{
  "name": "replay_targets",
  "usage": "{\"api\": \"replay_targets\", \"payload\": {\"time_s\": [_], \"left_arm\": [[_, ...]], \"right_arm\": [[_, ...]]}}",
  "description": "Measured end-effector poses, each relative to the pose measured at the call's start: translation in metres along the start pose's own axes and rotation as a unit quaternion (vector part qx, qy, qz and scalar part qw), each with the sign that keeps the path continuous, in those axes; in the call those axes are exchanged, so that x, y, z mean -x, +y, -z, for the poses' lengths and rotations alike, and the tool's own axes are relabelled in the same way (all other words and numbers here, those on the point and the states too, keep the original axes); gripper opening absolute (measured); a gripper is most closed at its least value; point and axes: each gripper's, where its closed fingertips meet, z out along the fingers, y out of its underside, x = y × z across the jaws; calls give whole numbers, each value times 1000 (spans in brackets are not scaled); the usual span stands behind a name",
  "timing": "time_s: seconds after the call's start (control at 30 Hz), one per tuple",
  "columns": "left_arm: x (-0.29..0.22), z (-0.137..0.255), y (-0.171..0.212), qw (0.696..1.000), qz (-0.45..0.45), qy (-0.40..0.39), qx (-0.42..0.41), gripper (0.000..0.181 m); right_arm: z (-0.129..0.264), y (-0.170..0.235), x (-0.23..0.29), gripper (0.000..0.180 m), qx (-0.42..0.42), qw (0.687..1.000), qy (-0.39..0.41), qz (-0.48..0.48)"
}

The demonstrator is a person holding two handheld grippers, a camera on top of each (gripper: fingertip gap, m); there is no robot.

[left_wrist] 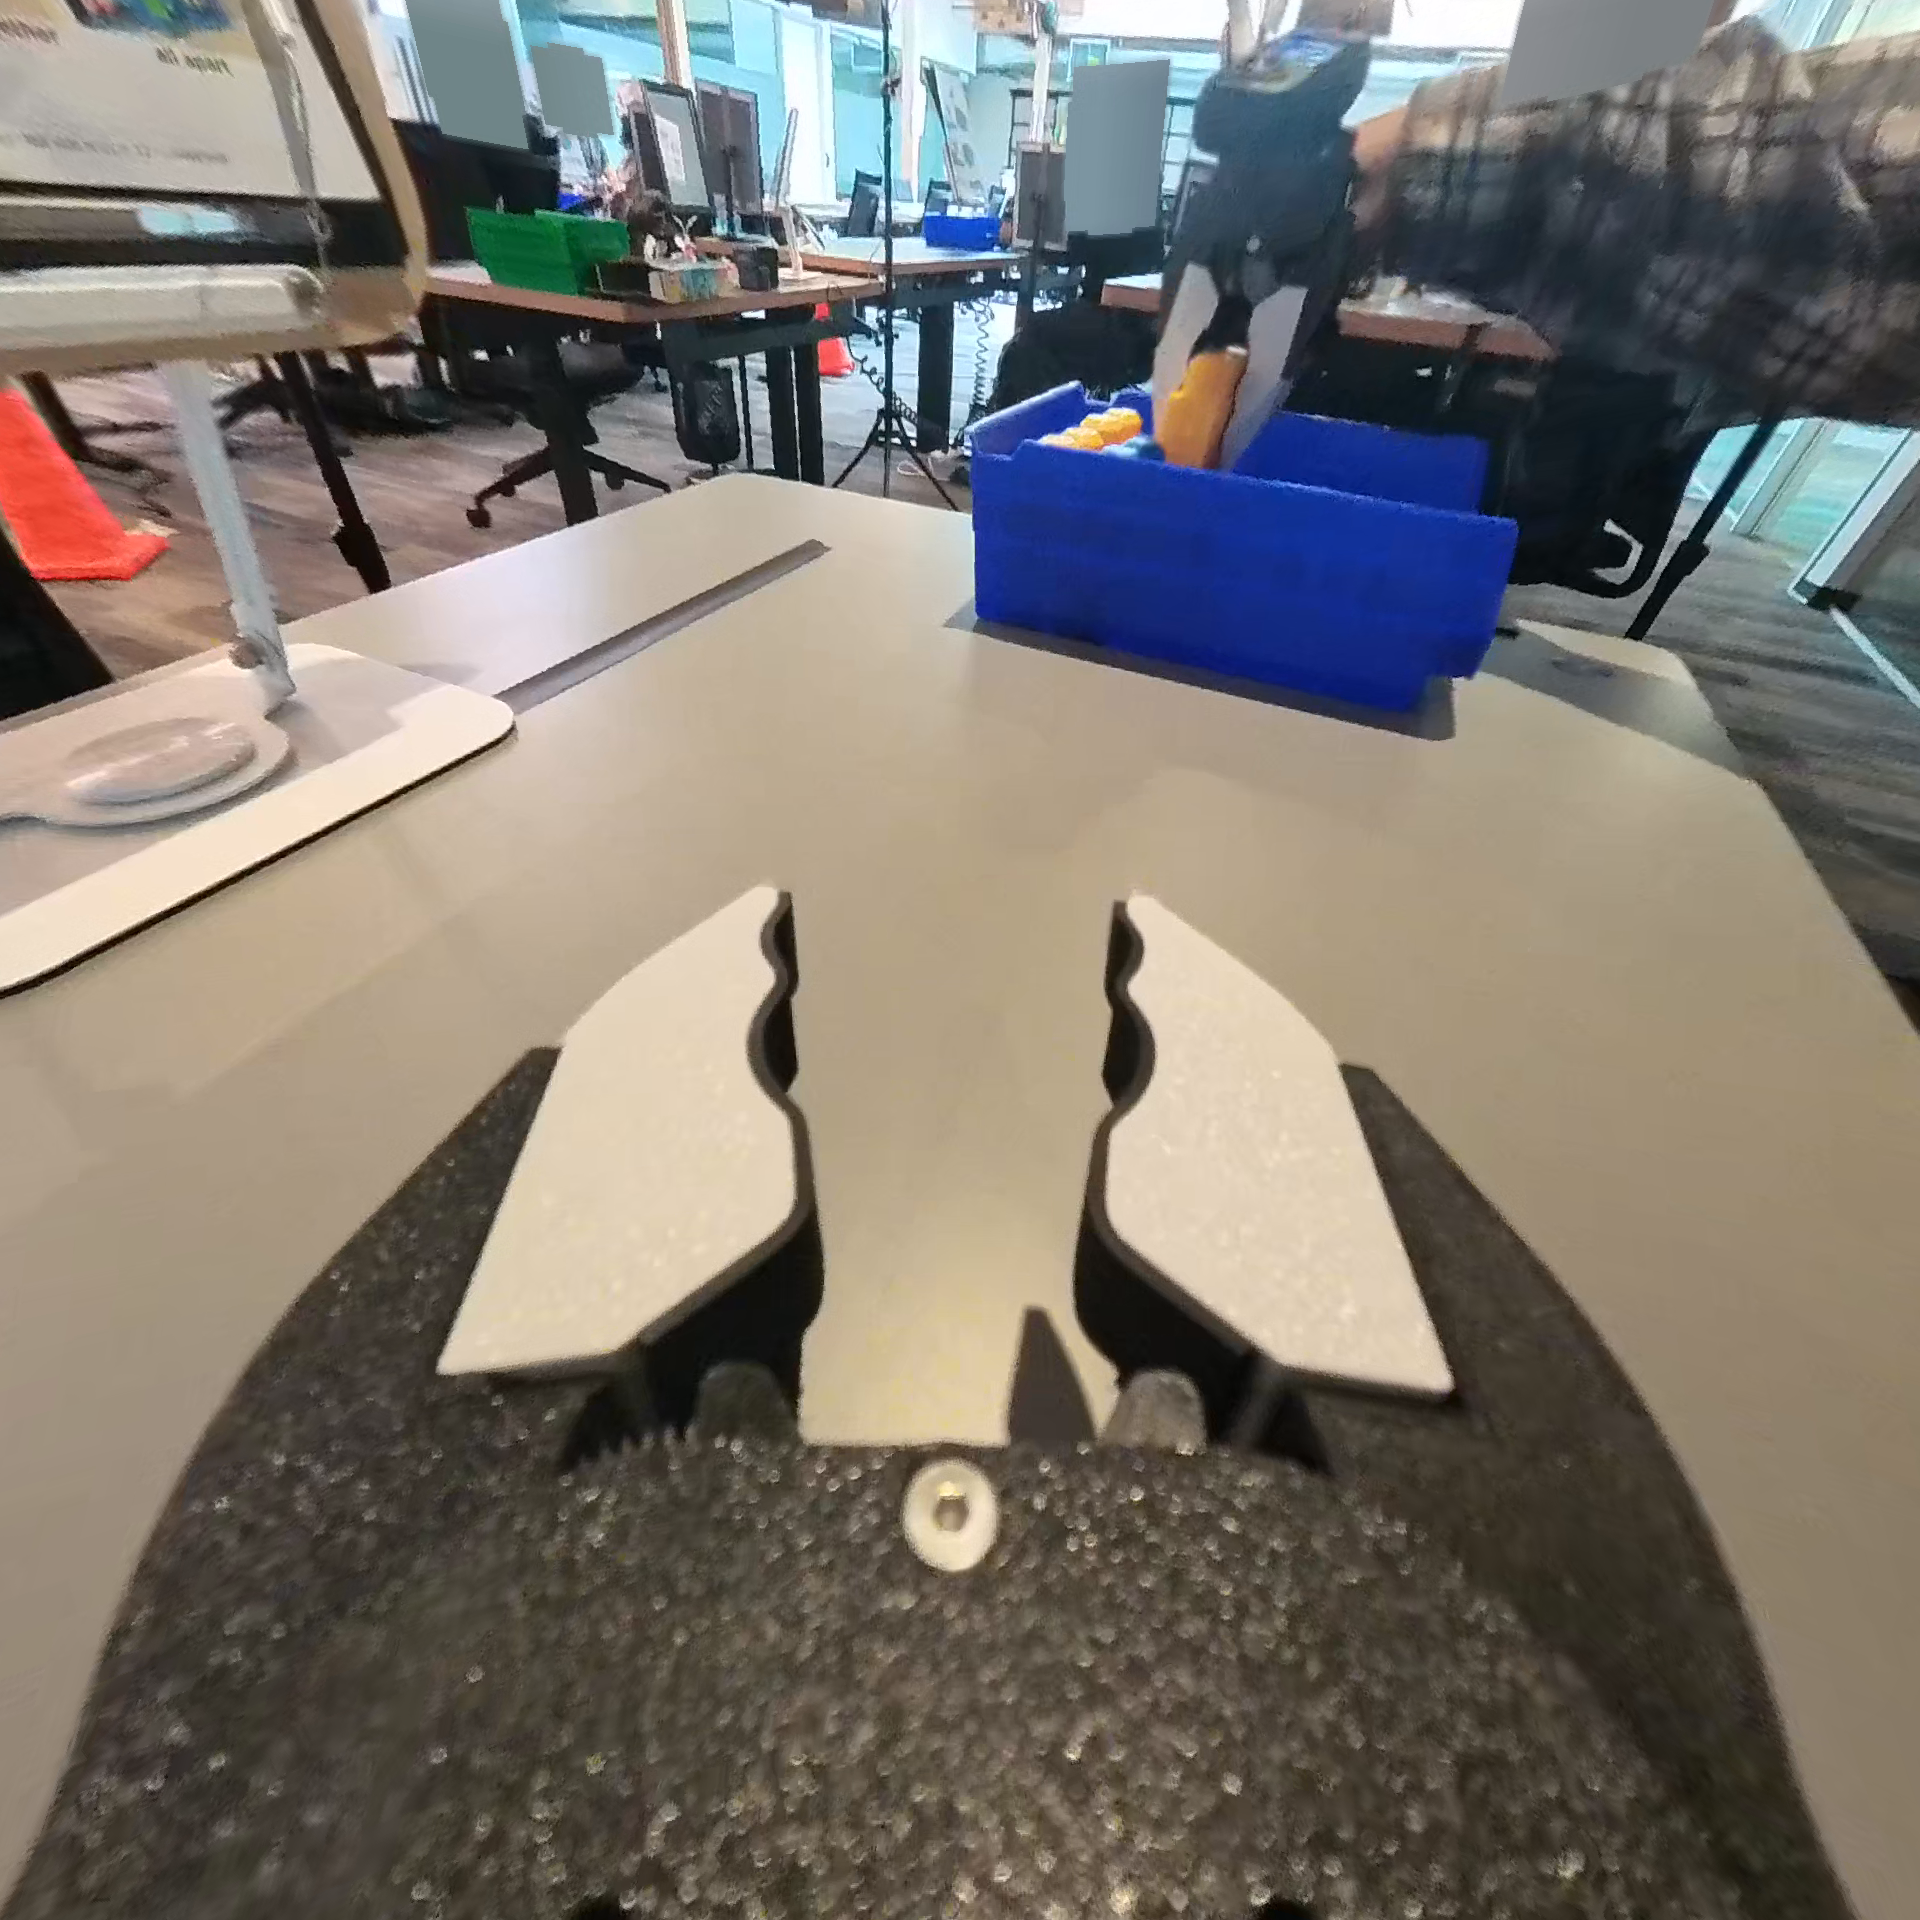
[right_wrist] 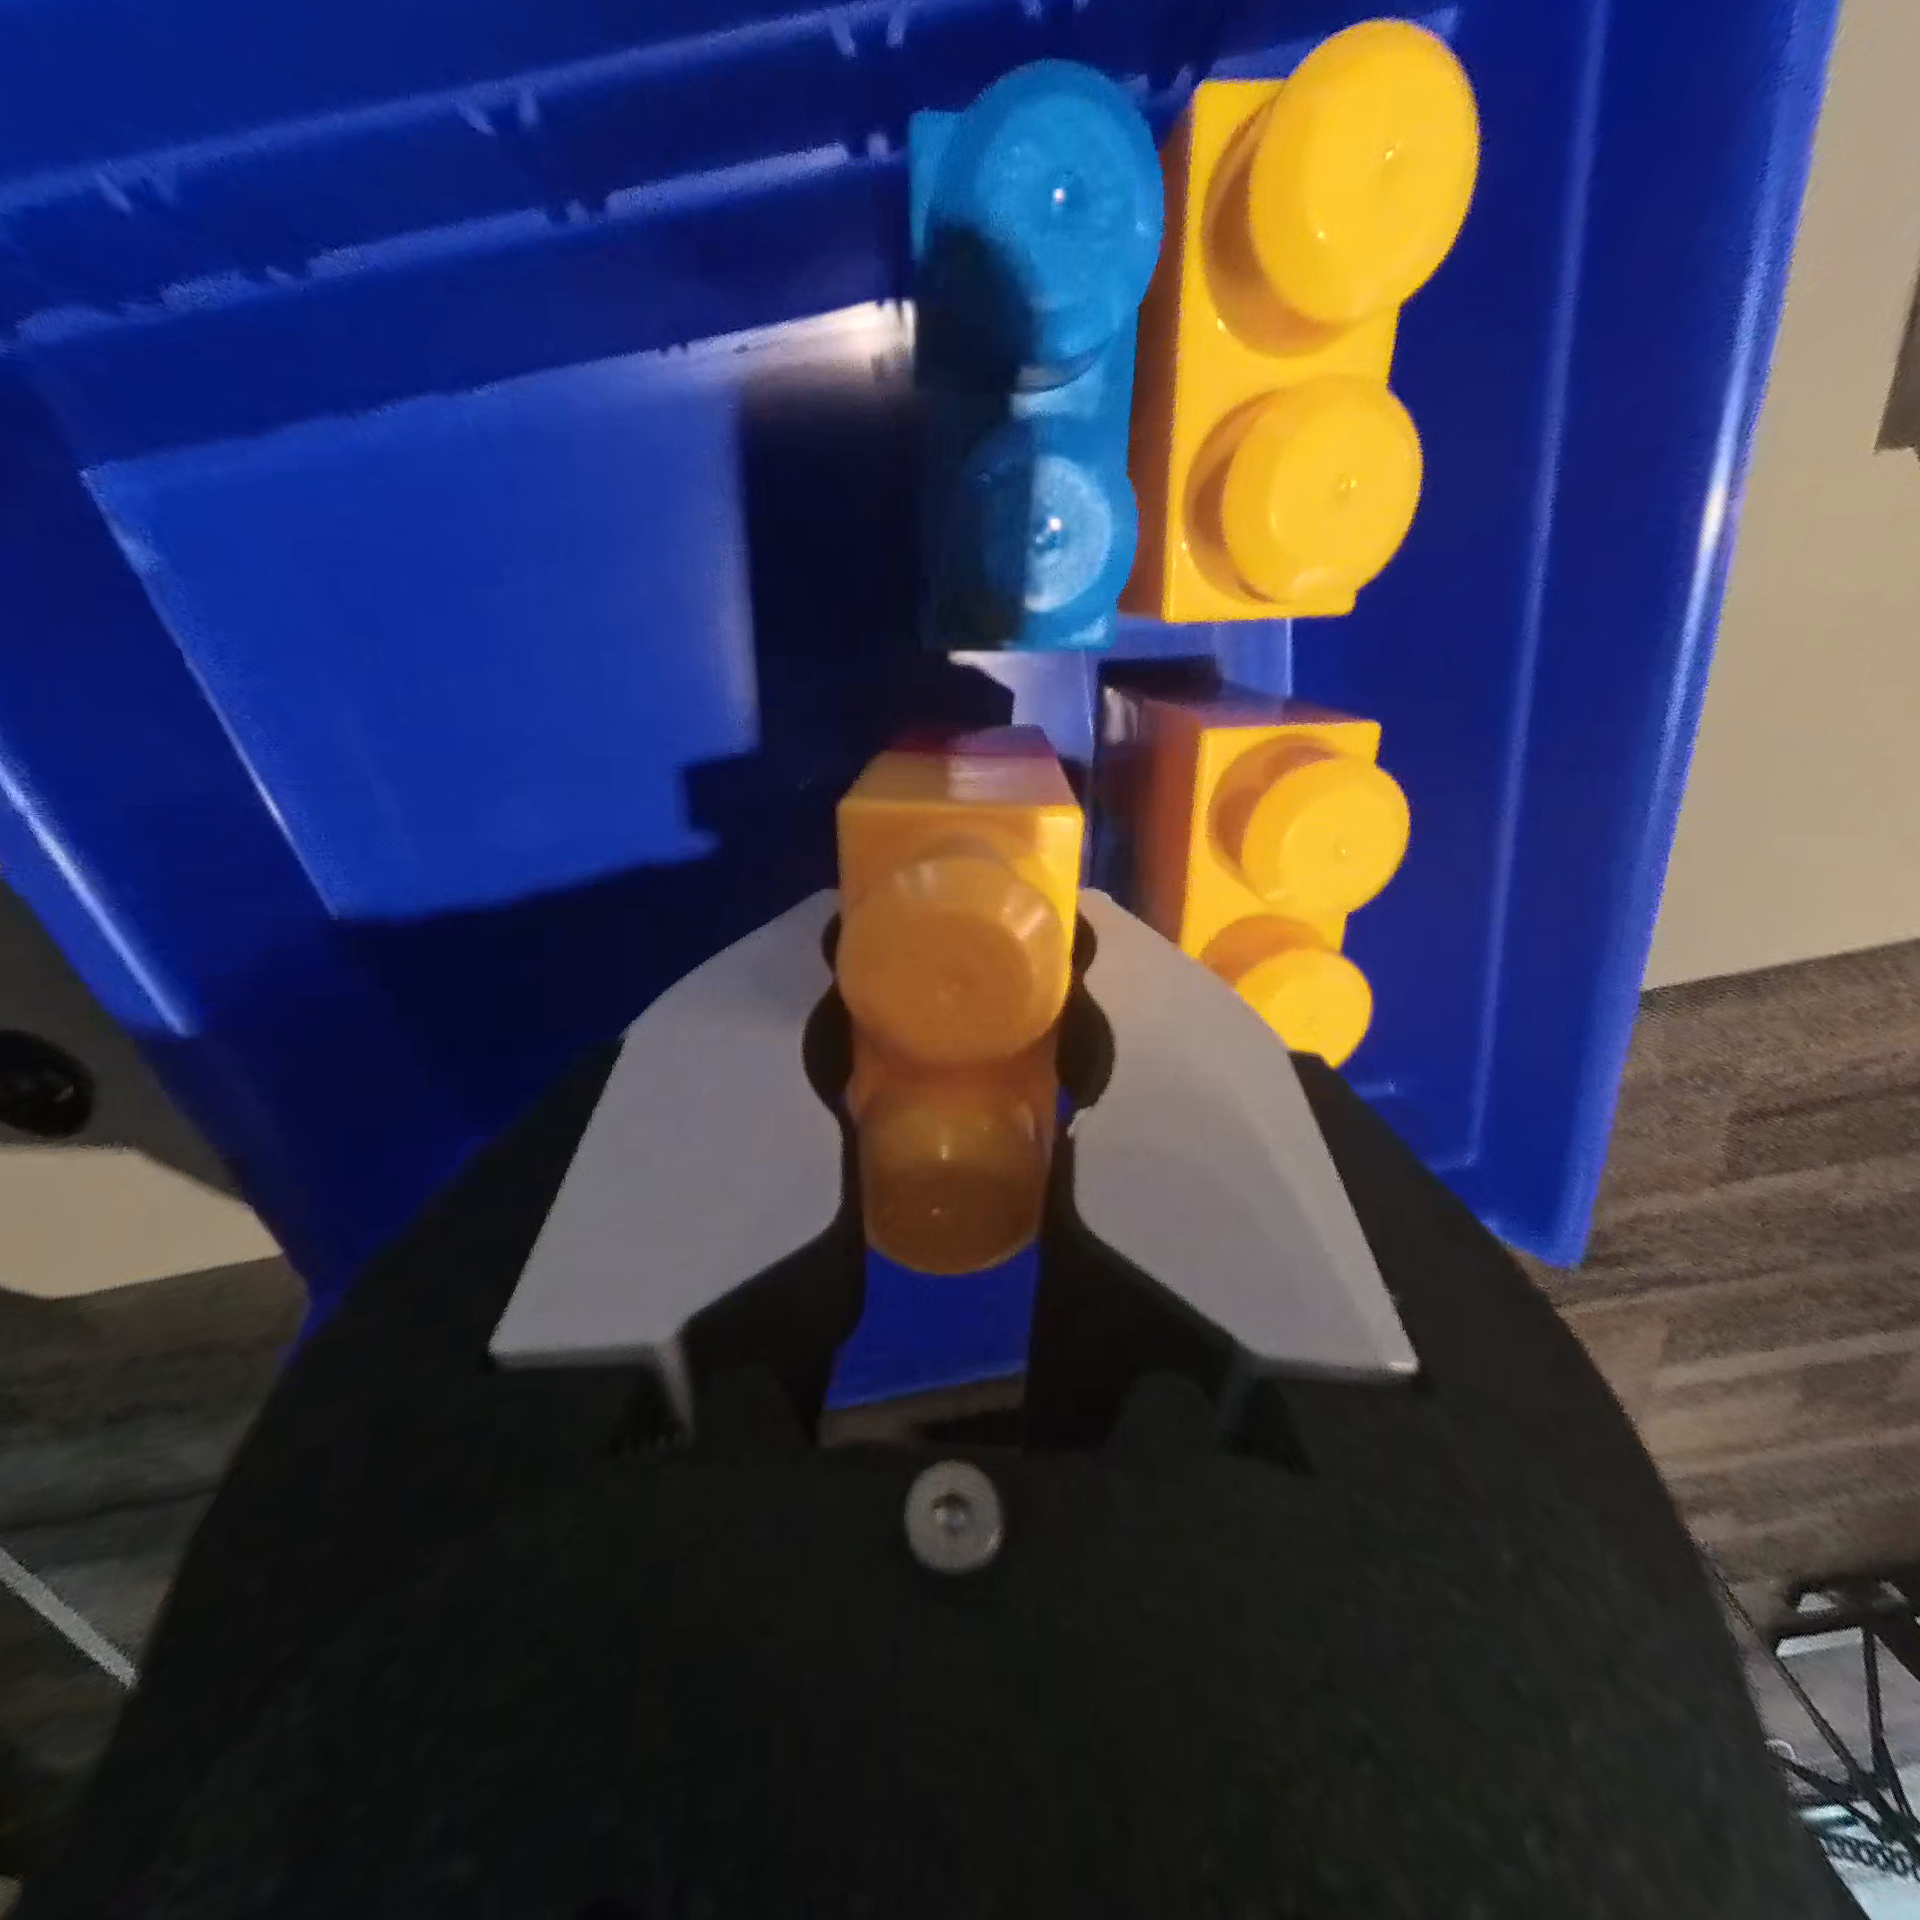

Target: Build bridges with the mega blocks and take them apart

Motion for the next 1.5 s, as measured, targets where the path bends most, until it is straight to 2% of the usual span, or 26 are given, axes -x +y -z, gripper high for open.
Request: {"api": "replay_targets", "payload": {"time_s": [0.43,0.6,0.8,0.93,1.0,1.1,1.17,1.27,1.4,1.5], "left_arm": [[-7,-3,7,1000,0,16,14,57],[-8,-4,7,1000,-2,17,17,57],[-9,-2,4,1000,-3,18,10,57],[-12,4,-2,1000,-7,19,-1,58],[-12,8,-4,1000,-8,18,-6,59],[-8,16,-11,1000,-15,13,-14,61],[-2,23,-17,1000,-24,4,-16,63],[10,36,-34,999,-35,-13,-36,68],[32,55,-45,997,-44,-49,-50,77],[50,73,-45,993,-51,-86,-69,84]], "right_arm": [[-35,-3,-8,37,0,1000,-19,19],[-34,-4,-14,48,-4,1000,0,20],[-2,2,-11,53,10,1000,21,15],[46,-9,-6,61,-16,998,68,-7],[78,-30,-6,66,-54,991,119,-21],[129,-83,-4,81,-159,964,207,-55],[157,-121,2,84,-236,933,261,-80],[179,-179,24,92,-351,882,294,-112],[172,-244,58,94,-488,814,278,-150],[141,-276,72,97,-545,774,267,-180]]}}
